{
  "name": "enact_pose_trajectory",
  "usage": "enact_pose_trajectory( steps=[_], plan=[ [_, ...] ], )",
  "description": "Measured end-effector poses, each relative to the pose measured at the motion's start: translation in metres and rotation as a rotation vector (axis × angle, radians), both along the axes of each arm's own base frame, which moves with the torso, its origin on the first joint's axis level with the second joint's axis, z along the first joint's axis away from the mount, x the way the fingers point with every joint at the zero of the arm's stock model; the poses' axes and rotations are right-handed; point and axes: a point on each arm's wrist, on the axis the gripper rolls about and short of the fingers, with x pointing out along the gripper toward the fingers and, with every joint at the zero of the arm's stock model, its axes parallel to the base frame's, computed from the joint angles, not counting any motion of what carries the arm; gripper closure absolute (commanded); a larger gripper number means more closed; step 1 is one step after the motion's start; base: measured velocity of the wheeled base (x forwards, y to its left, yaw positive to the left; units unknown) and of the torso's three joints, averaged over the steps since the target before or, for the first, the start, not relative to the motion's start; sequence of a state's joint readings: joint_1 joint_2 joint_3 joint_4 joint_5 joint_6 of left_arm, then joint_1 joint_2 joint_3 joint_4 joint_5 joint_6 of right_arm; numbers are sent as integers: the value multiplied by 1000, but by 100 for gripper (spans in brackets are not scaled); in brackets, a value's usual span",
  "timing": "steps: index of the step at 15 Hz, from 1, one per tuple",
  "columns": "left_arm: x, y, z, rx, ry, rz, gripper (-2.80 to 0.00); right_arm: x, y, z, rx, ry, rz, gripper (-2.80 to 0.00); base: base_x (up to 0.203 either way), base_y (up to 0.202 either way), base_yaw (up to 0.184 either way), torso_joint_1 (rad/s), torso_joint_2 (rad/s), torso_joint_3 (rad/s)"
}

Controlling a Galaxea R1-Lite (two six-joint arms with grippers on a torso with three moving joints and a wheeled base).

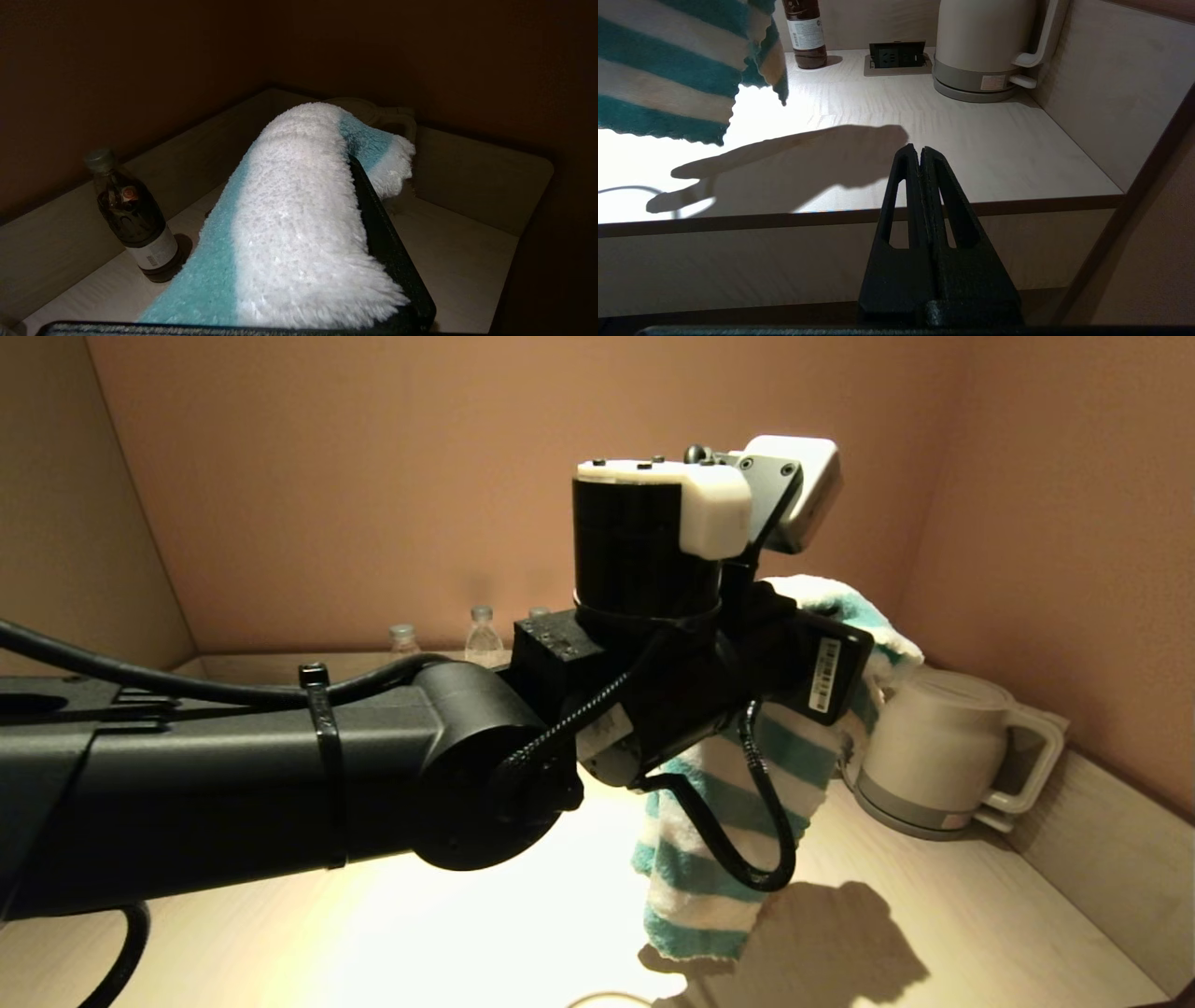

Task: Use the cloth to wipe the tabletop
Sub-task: Sweep the stains on the table

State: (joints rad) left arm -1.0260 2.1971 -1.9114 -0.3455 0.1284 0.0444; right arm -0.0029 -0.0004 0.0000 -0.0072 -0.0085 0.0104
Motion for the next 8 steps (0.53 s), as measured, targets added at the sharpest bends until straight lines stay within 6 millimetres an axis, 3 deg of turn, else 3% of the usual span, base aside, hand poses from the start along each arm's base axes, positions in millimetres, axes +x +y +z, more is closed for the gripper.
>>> enact_pose_trajectory(
  steps=[8],
  plan=[
    [3, -38, -56, 76, 33, -108, 0, 0, 0, 0, 1, 0, 1, 0, 0, 0, 0, 0, 0, 0]
  ],
)
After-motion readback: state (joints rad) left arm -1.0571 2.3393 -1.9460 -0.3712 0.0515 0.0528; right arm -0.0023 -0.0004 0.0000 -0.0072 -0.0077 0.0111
